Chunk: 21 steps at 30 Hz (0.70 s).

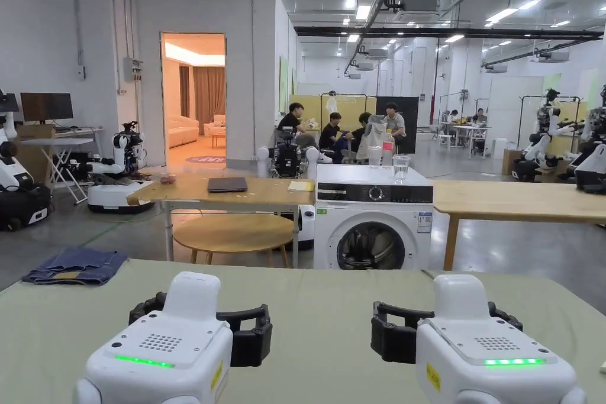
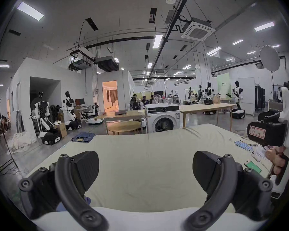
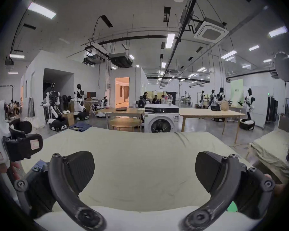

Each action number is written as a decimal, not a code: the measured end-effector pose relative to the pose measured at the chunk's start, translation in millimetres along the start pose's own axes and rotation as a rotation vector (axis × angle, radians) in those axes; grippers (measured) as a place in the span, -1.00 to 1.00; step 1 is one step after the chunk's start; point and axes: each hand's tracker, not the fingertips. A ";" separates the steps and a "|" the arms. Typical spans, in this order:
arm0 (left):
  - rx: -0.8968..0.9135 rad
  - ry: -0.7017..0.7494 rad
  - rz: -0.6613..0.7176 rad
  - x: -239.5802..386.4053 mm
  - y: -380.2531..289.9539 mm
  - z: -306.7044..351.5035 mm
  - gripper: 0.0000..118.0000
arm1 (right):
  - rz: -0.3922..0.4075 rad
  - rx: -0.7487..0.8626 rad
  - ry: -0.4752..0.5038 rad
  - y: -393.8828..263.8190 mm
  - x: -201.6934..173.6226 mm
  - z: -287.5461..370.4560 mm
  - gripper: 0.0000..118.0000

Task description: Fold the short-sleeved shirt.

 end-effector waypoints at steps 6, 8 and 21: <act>0.002 0.002 0.000 -1.2 -1.3 0.7 0.90 | -0.051 -0.015 0.009 3.5 3.5 10.6 1.00; 0.003 0.003 0.008 -1.9 -1.1 0.6 0.90 | -0.057 -0.016 0.003 3.9 3.4 12.1 1.00; 0.006 0.017 0.033 -6.7 -0.5 0.2 0.90 | -0.035 0.002 -0.018 4.3 -1.4 18.9 1.00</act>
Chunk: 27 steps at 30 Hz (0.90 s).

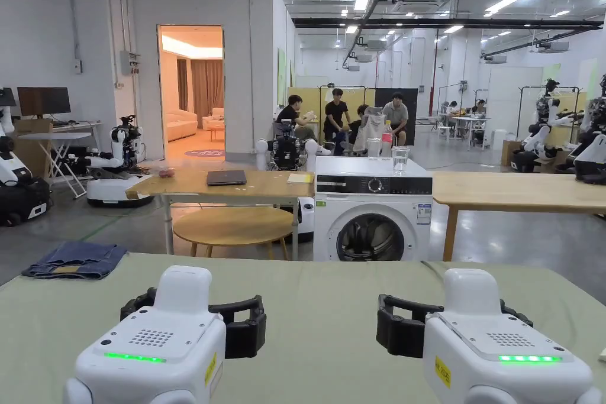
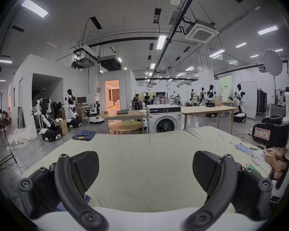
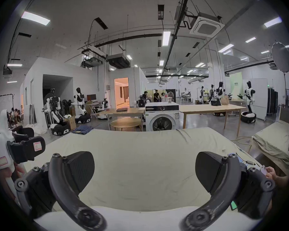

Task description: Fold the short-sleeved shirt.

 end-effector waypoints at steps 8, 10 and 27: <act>0.001 0.000 -0.002 -0.3 -1.6 -1.6 0.90 | 0.030 0.033 -0.099 -3.9 -10.1 0.7 1.00; 0.001 0.001 0.003 0.0 -1.4 -0.5 0.90 | 0.033 0.035 -0.096 -4.4 -10.0 1.3 1.00; 0.013 0.005 0.007 4.9 2.3 3.4 0.90 | 0.141 0.029 -0.095 -20.8 -17.9 -13.1 1.00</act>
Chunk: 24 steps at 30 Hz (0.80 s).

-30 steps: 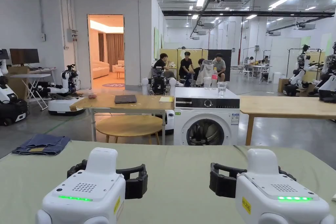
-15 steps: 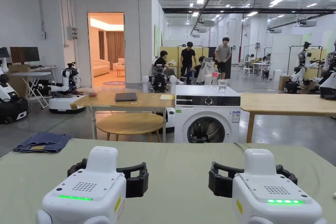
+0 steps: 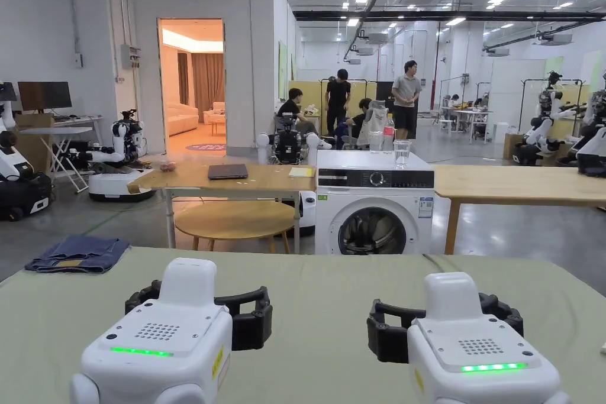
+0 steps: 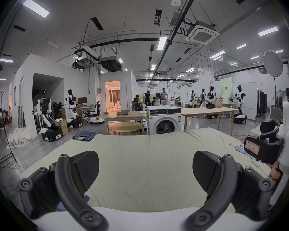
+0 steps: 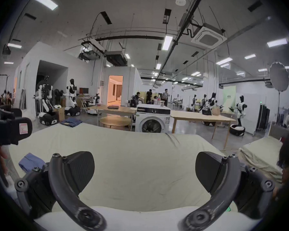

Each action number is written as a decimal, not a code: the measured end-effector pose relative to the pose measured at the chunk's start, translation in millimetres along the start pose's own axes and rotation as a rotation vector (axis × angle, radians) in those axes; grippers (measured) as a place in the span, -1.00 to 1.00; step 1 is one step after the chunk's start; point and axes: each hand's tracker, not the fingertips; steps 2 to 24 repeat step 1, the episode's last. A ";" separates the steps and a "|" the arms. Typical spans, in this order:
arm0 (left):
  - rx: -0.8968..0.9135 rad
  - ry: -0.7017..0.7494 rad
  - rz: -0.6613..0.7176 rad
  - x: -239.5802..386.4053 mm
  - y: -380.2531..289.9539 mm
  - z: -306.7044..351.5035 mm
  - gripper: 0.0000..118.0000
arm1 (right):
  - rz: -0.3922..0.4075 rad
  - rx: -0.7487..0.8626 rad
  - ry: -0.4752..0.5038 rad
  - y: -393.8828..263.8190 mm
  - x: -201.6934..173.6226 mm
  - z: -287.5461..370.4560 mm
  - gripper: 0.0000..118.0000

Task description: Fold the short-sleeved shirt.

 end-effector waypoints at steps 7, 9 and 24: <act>0.000 0.000 -0.002 0.1 0.2 -0.1 0.90 | -0.001 0.002 0.015 1.0 -0.3 3.8 1.00; 0.000 0.000 -0.002 0.1 0.2 -0.1 0.90 | -0.001 0.002 0.015 1.0 -0.3 3.8 1.00; 0.000 0.000 -0.002 0.1 0.2 -0.1 0.90 | -0.001 0.002 0.015 1.0 -0.3 3.8 1.00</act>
